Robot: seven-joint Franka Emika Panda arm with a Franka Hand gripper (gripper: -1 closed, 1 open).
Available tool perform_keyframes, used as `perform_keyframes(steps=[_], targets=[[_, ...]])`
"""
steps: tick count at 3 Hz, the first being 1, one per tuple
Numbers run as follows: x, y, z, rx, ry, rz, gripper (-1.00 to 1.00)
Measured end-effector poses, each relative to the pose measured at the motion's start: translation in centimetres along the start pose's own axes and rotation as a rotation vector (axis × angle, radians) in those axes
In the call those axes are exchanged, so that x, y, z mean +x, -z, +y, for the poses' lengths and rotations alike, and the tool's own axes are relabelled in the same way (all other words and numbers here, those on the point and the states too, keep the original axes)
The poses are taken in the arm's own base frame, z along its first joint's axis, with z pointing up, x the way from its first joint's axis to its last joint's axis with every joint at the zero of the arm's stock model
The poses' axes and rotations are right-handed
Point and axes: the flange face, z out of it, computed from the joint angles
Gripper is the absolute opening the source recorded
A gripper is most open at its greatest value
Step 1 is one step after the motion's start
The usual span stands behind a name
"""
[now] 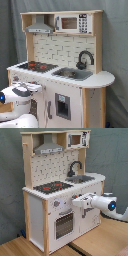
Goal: Play with the kitchen
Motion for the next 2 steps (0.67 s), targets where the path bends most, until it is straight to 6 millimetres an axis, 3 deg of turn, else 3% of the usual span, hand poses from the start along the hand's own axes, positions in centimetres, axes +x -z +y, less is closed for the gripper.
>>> perform_keyframes(steps=[1, 2], targets=[[0.98, -0.87, 0.74, -0.005, -0.057, 0.010, 1.00], [0.98, -0.88, 0.72, -0.005, -0.057, 0.010, -1.00]])
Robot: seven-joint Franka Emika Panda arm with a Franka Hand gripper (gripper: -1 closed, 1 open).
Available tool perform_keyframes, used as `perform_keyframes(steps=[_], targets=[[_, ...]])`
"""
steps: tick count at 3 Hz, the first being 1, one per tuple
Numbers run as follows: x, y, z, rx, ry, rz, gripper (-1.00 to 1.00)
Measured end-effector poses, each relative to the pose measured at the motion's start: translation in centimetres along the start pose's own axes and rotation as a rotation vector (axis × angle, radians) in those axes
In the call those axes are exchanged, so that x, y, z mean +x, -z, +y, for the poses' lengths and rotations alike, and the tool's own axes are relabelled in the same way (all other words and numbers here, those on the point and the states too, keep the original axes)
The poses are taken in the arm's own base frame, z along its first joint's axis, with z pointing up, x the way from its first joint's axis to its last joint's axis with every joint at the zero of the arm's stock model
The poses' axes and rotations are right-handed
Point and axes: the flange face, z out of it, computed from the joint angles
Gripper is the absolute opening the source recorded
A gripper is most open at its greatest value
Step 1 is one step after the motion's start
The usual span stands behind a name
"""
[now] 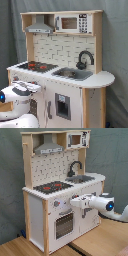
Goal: Play with the kitchen
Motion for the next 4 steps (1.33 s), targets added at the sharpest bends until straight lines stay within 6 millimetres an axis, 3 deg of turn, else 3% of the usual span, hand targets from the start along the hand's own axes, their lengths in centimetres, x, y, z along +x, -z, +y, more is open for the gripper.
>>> perform_keyframes(steps=[1, 4], targets=[[-0.20, -0.08, -0.23, 0.005, -0.024, -0.005, -1.00], [-0.13, -0.07, -0.12, 0.003, -0.358, -0.004, -1.00]])
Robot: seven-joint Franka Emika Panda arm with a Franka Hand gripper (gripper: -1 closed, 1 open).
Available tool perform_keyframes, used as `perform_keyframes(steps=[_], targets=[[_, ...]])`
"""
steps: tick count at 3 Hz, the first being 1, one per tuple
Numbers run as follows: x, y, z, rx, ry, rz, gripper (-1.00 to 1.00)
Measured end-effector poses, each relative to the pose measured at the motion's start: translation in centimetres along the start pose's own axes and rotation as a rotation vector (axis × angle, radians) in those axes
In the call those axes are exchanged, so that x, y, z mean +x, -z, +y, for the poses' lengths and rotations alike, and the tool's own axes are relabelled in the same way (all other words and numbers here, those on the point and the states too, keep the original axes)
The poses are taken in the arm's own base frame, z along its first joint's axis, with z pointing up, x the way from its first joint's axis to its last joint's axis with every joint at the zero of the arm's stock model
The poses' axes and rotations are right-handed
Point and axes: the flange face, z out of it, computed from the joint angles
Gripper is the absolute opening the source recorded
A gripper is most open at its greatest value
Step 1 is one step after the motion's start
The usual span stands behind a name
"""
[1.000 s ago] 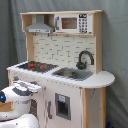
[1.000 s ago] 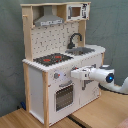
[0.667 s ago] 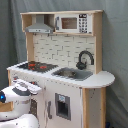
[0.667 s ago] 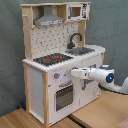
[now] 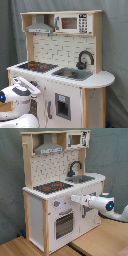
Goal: Play with the kitchen
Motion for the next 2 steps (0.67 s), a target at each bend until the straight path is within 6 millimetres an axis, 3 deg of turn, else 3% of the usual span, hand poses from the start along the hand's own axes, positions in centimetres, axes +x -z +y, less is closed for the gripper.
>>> perform_keyframes(steps=[2], targets=[[0.04, 0.01, 0.05, -0.001, -0.214, 0.001, -1.00]])
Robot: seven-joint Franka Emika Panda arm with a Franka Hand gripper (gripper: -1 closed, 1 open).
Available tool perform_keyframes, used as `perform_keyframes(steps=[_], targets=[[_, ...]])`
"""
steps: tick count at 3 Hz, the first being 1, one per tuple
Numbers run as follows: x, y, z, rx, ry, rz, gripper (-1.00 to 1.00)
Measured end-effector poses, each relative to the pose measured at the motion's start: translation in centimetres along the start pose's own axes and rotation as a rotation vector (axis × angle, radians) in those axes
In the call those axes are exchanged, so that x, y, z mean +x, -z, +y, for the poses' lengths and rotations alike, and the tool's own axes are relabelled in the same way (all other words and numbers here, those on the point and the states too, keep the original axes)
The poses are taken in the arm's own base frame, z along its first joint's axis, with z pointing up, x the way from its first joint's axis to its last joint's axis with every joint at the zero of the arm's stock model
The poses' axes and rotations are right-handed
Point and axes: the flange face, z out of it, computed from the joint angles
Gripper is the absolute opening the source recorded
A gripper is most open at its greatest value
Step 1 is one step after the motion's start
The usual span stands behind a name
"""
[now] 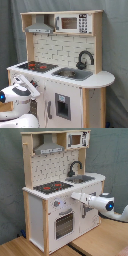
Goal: Play with the kitchen
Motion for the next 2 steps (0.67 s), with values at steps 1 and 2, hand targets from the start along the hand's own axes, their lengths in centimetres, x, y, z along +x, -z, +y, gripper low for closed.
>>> perform_keyframes(steps=[1, 2], targets=[[0.02, 0.01, 0.02, 0.000, -0.102, 0.001, -1.00], [0.03, 0.03, 0.05, -0.001, -0.211, 0.001, -1.00]])
